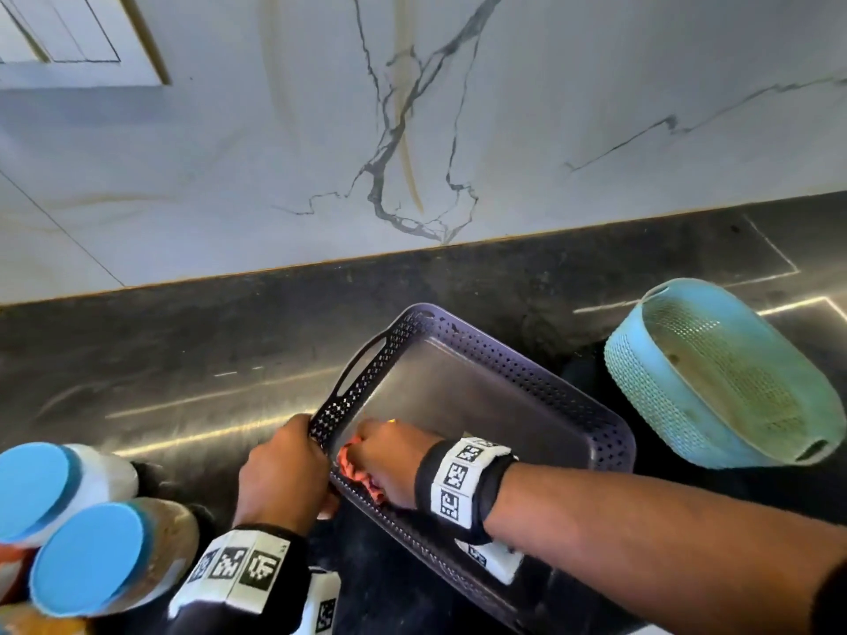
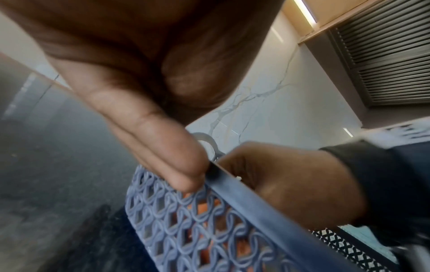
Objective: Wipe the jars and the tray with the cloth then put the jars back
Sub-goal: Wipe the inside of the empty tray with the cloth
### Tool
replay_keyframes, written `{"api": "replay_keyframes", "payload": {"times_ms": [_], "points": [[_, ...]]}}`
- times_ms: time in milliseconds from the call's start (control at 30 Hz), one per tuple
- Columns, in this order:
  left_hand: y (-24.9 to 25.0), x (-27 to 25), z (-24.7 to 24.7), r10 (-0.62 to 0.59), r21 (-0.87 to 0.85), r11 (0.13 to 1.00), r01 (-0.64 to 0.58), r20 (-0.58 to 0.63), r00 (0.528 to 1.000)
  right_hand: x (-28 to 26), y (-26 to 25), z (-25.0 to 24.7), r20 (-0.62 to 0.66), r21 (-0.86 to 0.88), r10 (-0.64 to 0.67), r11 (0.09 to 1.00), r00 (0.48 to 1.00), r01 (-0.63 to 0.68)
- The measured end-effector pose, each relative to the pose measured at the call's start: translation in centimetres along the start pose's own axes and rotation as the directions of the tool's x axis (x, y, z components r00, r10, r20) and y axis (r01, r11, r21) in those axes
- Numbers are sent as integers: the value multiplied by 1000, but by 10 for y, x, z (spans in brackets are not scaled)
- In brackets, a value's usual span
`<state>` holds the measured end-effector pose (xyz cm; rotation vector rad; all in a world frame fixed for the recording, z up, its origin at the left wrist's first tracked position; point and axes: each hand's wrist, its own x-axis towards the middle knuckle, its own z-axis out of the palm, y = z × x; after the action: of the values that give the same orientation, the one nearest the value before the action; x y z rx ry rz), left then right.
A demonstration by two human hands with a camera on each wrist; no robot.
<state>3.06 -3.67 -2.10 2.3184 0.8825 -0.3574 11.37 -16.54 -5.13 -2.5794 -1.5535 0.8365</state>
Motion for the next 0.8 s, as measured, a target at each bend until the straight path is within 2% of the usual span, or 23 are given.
{"api": "replay_keyframes", "payload": {"times_ms": [67, 133, 167, 233, 300, 367, 433, 500, 567, 633, 733, 800], "points": [[5, -4, -2, 44, 62, 997, -43, -5, 999, -12, -2, 1, 84, -45, -69, 996, 994, 73], [3, -3, -2, 75, 114, 991, -73, -8, 997, -23, 24, -7, 144, -63, -65, 995, 987, 75], [2, -2, -3, 69, 126, 990, -68, -2, 998, -27, 45, -14, 138, -29, -8, 1000, 990, 12], [-6, 2, 1, 34, 114, 993, -35, 14, 999, -38, 94, -25, 85, 15, 194, 980, 977, -196], [-9, 3, 1, 26, 92, 995, -28, 23, 999, -48, 120, -32, 44, 39, 406, 912, 913, -408], [-5, 0, 0, 44, 50, 998, -46, 38, 998, -43, 120, -26, 52, 92, 501, 859, 864, -504], [-5, -3, -1, 60, 19, 998, -61, 73, 996, -27, 97, -21, 15, 102, 459, 883, 888, -458], [-10, -8, 4, 53, 33, 998, -58, 132, 990, -10, 69, -15, -42, 146, 303, 944, 952, -294], [-14, -11, 7, 51, 144, 986, -79, 191, 980, 2, 41, -13, -38, 84, 121, 989, 992, -118], [-19, -10, 6, 59, 258, 957, -135, 280, 958, 9, 29, -10, -14, -17, 13, 1000, 1000, -13], [-24, -4, -4, 17, 339, 929, -151, 367, 930, 12, 33, -13, 14, -87, -1, 996, 1000, 2], [-17, 7, -10, 41, 379, 912, -156, 295, 955, 15, 37, -20, -4, -59, 18, 998, 1000, -18]]}}
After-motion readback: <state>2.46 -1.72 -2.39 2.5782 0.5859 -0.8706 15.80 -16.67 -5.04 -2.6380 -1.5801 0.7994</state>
